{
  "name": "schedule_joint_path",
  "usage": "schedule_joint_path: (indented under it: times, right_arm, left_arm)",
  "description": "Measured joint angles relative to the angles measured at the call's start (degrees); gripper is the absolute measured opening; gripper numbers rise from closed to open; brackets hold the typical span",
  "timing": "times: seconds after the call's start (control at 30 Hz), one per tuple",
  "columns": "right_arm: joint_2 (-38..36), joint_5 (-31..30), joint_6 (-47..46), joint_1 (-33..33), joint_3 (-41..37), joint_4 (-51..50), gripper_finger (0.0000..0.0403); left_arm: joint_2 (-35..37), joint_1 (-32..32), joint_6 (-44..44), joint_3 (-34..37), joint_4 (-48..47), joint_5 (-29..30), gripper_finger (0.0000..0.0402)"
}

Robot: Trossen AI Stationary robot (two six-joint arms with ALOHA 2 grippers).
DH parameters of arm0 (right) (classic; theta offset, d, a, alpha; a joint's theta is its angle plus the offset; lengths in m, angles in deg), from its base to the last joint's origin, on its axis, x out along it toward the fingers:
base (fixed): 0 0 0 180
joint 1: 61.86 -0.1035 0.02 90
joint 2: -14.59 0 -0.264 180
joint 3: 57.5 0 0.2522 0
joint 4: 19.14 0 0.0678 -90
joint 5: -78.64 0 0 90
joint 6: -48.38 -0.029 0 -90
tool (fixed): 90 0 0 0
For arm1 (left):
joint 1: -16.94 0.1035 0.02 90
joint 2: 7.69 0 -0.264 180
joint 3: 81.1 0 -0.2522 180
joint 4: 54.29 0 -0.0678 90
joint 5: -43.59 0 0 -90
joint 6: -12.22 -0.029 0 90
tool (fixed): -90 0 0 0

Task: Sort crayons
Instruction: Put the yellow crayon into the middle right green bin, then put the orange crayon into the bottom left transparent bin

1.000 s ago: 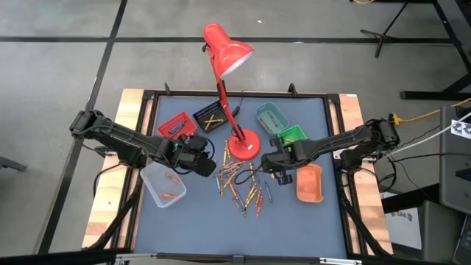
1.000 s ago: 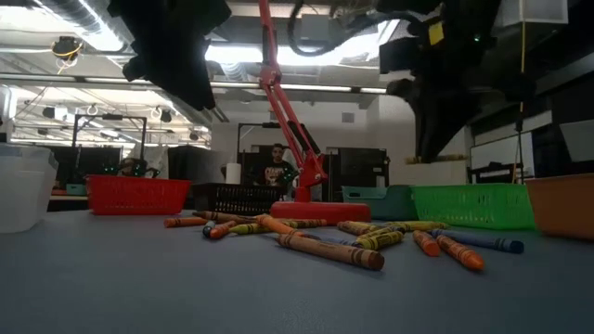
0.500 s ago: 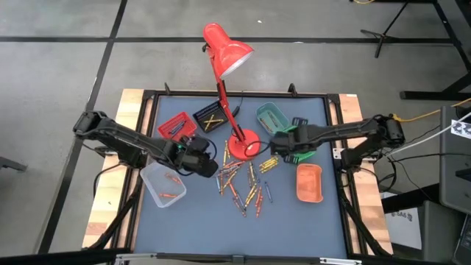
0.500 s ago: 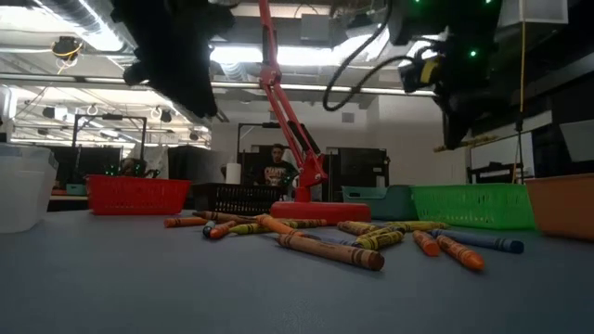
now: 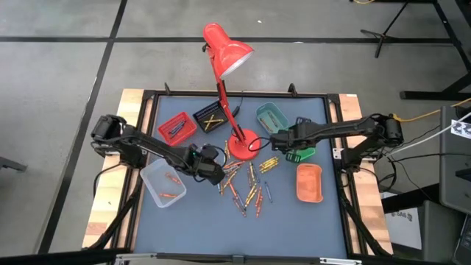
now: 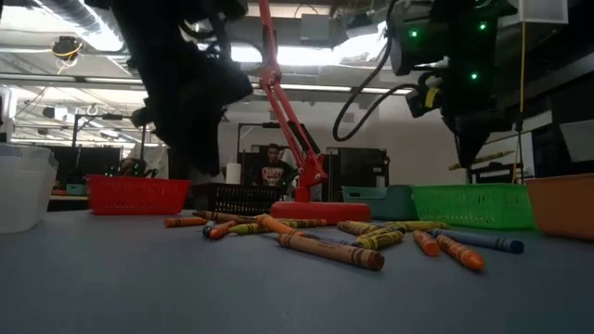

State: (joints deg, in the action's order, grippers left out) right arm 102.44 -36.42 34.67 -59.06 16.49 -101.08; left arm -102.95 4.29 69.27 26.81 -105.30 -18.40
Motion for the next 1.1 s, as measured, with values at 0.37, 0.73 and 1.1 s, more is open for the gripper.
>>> schedule_joint_path:
  times: [0.37,0.73,1.1]
  right_arm:
    - [0.0,0.2,0.2,-0.1,0.0,4.4,0.0127]
    - [0.0,0.2,0.3,-0.1,0.0,5.8,0.0133]
    - [0.0,10.0,0.3,-0.2,0.0,10.5,0.0134]
  left_arm:
    - [-5.7,1.4,0.0,0.0,4.2,-5.6,0.0093]
    - [-9.1,1.7,1.4,0.1,4.6,-6.0,0.0093]
    - [-9.2,1.7,1.4,0.1,4.1,-6.5,0.0042]
